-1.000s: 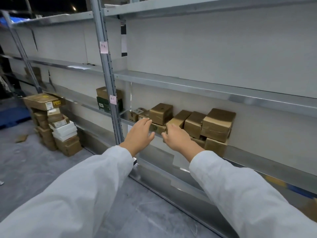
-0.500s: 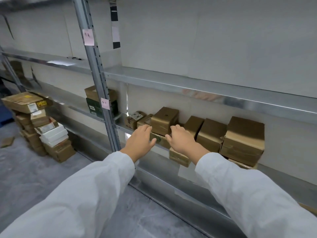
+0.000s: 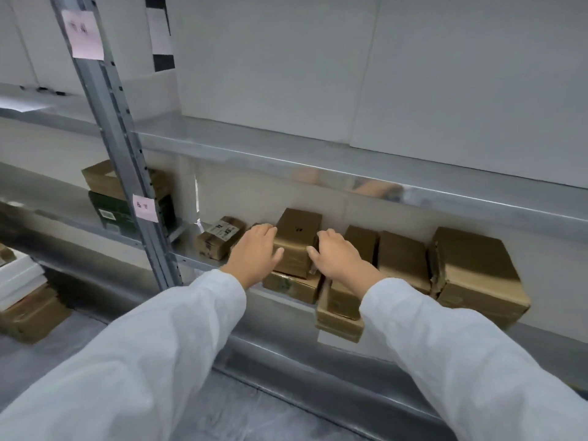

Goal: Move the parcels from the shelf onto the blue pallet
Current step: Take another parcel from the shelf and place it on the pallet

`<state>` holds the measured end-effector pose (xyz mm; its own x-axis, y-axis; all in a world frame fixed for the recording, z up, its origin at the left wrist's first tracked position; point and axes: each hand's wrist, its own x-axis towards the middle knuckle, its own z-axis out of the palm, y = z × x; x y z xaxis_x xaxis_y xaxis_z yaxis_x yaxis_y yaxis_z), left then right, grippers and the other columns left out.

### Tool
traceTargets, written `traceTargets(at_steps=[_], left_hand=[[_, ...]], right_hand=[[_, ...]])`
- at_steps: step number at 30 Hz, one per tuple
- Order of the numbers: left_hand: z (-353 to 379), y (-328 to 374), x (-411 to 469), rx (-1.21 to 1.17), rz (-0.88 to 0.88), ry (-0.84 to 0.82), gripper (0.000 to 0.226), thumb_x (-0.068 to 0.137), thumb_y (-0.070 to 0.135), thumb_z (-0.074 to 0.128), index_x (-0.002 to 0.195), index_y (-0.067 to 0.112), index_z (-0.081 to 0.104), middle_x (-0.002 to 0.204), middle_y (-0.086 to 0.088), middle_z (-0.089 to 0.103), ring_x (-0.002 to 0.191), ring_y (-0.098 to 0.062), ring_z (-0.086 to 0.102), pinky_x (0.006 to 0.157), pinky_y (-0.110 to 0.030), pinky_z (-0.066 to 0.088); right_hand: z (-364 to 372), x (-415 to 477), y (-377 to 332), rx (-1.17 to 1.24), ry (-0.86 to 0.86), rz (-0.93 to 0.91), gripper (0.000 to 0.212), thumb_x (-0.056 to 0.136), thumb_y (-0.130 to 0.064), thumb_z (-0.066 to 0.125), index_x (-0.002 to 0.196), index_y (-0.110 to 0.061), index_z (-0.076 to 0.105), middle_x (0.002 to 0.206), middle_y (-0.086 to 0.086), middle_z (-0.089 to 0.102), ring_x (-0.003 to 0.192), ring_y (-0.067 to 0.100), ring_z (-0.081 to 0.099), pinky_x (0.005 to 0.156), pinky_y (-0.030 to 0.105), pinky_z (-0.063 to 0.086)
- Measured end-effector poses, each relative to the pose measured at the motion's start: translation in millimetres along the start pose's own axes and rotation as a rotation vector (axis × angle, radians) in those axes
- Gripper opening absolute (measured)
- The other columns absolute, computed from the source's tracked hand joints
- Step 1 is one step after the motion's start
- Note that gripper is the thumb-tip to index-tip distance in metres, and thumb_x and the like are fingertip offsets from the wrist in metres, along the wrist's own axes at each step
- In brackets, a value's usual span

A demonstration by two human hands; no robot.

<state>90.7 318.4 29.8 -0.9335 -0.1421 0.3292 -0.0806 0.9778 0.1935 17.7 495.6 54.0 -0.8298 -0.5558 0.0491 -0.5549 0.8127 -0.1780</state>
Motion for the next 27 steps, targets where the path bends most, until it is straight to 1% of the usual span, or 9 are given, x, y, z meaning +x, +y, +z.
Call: traceTargets(at_steps=[7,10,13,16,18,19,22,25,27], left_hand=[[31.3,-48.1,63.3,-0.049,0.059,-0.087,0.048,0.097,0.037,0.049,0.133,0.006,0.05,0.131,-0.011,0.055,0.122,-0.027,0.048,0.105,-0.038,0.038],[51.8,-55.5,78.6,-0.061,0.076,-0.17,0.05,0.098,0.04,0.047,0.135,0.006,0.049,0.131,-0.013,0.054,0.123,-0.028,0.048,0.105,-0.038,0.037],[72.3,-60.5,89.7,-0.146,-0.003,-0.31,0.048,0.098,0.044,0.045,0.128,0.007,0.052,0.122,-0.017,0.058,0.117,-0.033,0.052,0.097,-0.041,0.041],[89.5,-60.0,96.4,-0.42,-0.121,-0.395,0.041,0.097,0.045,0.048,0.112,0.009,0.058,0.099,-0.01,0.063,0.098,-0.031,0.062,0.078,-0.035,0.047],[99.3,-62.1,101.8,-0.589,-0.197,-0.419,0.044,0.097,0.046,0.049,0.116,0.008,0.059,0.093,-0.005,0.064,0.089,-0.025,0.063,0.073,-0.03,0.045],[103.6,-63.4,103.8,-0.655,-0.23,-0.427,0.047,0.096,0.049,0.049,0.118,0.009,0.06,0.095,-0.003,0.064,0.09,-0.023,0.062,0.075,-0.03,0.044],[116.5,-68.2,105.7,-0.766,-0.342,-0.454,0.043,0.092,0.059,0.05,0.108,0.019,0.056,0.098,0.004,0.058,0.093,-0.017,0.056,0.081,-0.028,0.038],[125.5,-67.8,100.0,-0.883,-0.383,-0.394,0.052,0.09,0.06,0.053,0.125,0.022,0.05,0.098,0.01,0.053,0.09,-0.012,0.05,0.082,-0.027,0.035],[127.3,-66.2,99.6,-0.913,-0.383,-0.347,0.049,0.09,0.057,0.056,0.127,0.026,0.047,0.095,0.013,0.051,0.09,-0.01,0.047,0.083,-0.027,0.034]], right_hand=[[21.5,59.4,-18.8,-0.017,-0.073,0.156,0.05,0.099,-0.041,0.039,0.133,-0.005,0.044,0.132,0.017,0.049,0.122,0.035,0.047,0.098,0.045,0.042],[35.9,77.0,-14.0,0.07,-0.124,0.256,0.046,0.099,-0.041,0.04,0.122,-0.005,0.054,0.121,0.017,0.058,0.111,0.035,0.055,0.092,0.043,0.047],[53.4,90.6,-10.2,0.194,-0.207,0.343,0.045,0.101,-0.039,0.039,0.112,-0.001,0.06,0.111,0.018,0.064,0.102,0.034,0.06,0.087,0.04,0.05],[66.5,100.5,-6.9,0.318,-0.266,0.442,0.056,0.102,-0.043,0.032,0.13,0.001,0.053,0.127,0.019,0.058,0.114,0.033,0.056,0.098,0.04,0.045],[73.1,108.4,-5.1,0.411,-0.26,0.519,0.061,0.101,-0.048,0.029,0.14,-0.003,0.043,0.136,0.017,0.053,0.12,0.032,0.052,0.104,0.041,0.041],[75.3,111.3,-4.4,0.452,-0.251,0.554,0.062,0.101,-0.05,0.028,0.142,-0.005,0.039,0.138,0.016,0.051,0.122,0.032,0.051,0.105,0.042,0.04],[85.2,119.0,-4.4,0.612,-0.205,0.671,0.067,0.099,-0.056,0.029,0.145,-0.007,0.032,0.143,0.016,0.047,0.128,0.033,0.047,0.108,0.044,0.037],[94.3,120.4,-6.8,0.775,-0.142,0.767,0.074,0.095,-0.062,0.031,0.149,-0.011,0.028,0.147,0.013,0.043,0.13,0.032,0.045,0.108,0.044,0.036],[96.2,121.9,-7.8,0.834,-0.107,0.812,0.076,0.093,-0.065,0.033,0.148,-0.012,0.031,0.146,0.011,0.044,0.13,0.032,0.045,0.108,0.044,0.037]])
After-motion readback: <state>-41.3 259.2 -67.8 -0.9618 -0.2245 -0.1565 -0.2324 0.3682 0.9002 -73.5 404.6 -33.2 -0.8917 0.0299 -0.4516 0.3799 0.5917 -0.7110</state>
